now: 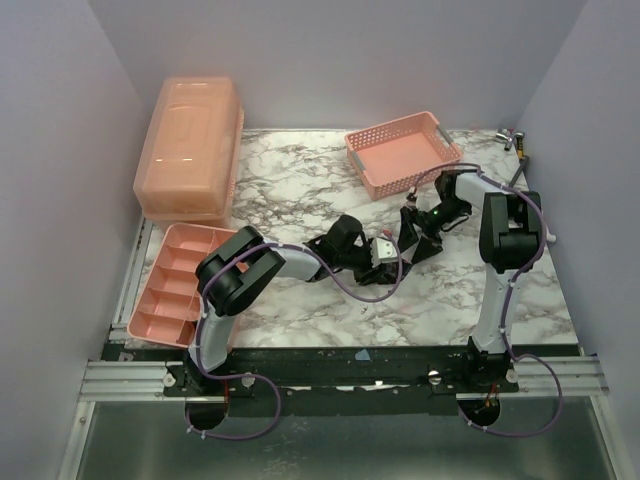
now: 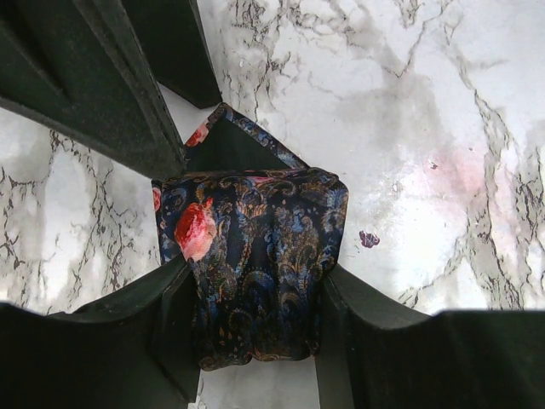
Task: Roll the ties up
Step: Roll the tie at the center of the board.
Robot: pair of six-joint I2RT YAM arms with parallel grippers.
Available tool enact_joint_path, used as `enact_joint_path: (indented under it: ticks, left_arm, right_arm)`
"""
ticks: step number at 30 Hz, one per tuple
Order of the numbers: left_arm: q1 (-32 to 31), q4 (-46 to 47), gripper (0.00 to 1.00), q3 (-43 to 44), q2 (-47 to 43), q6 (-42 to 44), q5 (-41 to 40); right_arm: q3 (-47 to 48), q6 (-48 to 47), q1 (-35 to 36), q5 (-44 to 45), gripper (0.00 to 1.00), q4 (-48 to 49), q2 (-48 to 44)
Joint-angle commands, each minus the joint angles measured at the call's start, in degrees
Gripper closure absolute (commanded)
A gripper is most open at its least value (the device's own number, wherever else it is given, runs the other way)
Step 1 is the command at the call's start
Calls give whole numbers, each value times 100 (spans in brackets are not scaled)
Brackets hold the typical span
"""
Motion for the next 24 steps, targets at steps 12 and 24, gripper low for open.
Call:
enact_joint_path:
  ticks: [12,24]
  left_arm:
    - [8,-1007,69,-156,335,68,-268]
    - [13,-1030,68,-101,370,42,-293]
  right_arm:
    - [-303,-863,104,-1737,35,-113,115]
    - [-570,-1106,321,-1754,41,-245,84]
